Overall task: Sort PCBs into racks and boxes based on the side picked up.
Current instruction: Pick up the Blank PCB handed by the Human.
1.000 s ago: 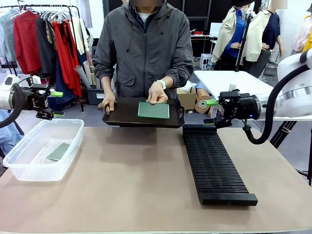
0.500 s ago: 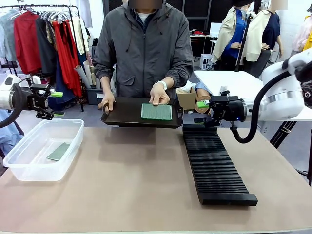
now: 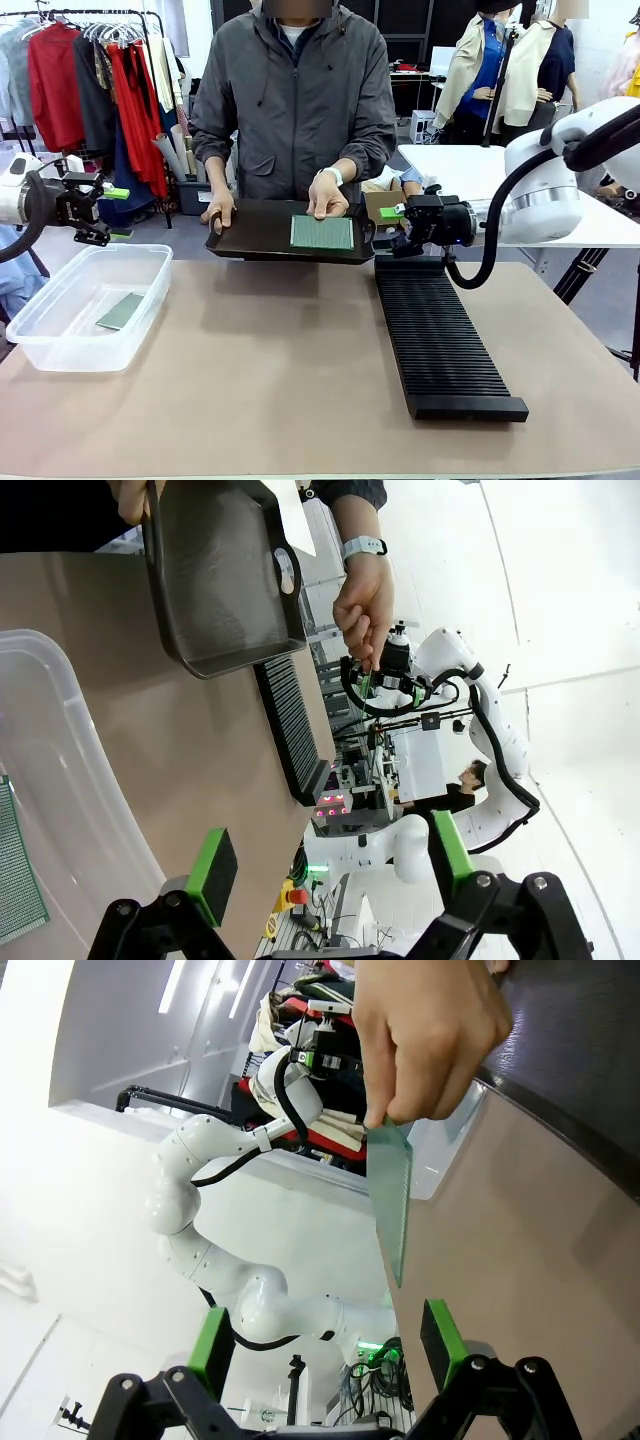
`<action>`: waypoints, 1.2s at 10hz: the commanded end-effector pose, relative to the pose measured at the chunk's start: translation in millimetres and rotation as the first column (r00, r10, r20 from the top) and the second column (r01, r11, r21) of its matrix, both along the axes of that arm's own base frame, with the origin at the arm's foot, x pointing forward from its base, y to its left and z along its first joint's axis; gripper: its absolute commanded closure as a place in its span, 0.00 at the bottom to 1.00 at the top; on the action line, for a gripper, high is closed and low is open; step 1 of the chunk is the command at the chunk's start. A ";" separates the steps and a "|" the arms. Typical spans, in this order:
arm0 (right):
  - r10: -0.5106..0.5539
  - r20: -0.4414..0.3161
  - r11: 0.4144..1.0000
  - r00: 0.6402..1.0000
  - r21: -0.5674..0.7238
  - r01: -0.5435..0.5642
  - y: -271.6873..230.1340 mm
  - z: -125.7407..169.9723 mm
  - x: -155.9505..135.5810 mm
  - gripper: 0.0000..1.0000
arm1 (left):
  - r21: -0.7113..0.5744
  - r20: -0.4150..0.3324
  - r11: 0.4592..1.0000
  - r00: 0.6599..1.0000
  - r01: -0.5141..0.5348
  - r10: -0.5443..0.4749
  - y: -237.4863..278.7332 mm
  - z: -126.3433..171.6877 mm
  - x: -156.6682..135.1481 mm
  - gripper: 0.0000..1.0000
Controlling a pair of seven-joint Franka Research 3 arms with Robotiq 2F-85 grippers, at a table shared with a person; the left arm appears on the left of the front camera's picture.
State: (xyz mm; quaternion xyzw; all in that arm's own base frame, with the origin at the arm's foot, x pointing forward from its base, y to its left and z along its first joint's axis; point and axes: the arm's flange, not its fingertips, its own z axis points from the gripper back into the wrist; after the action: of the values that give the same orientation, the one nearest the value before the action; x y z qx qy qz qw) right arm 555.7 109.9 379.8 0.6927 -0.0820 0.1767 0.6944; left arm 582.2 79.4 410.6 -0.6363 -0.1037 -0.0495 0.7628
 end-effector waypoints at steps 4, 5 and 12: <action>-0.126 0.036 0.992 0.991 0.011 0.126 27.6 -4.2 12.7 0.00 | 0.005 -0.011 1.000 1.000 0.002 -0.002 0.0 2.1 -1.9 0.00; -0.144 0.040 0.990 0.989 0.014 0.143 34.7 -5.9 14.7 0.00 | 0.005 -0.011 1.000 1.000 0.002 -0.002 0.0 2.1 -1.9 0.00; -0.163 0.016 0.987 0.986 0.016 0.163 59.1 -13.4 24.9 0.00 | 0.005 -0.011 1.000 1.000 0.002 -0.002 0.0 2.1 -1.9 0.00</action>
State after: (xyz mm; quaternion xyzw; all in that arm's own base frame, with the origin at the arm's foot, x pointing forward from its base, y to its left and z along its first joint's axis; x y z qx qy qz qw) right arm 573.1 160.4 365.8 0.6864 -0.1278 0.1250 0.7049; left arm 582.2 79.4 410.6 -0.6363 -0.1037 -0.0494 0.7628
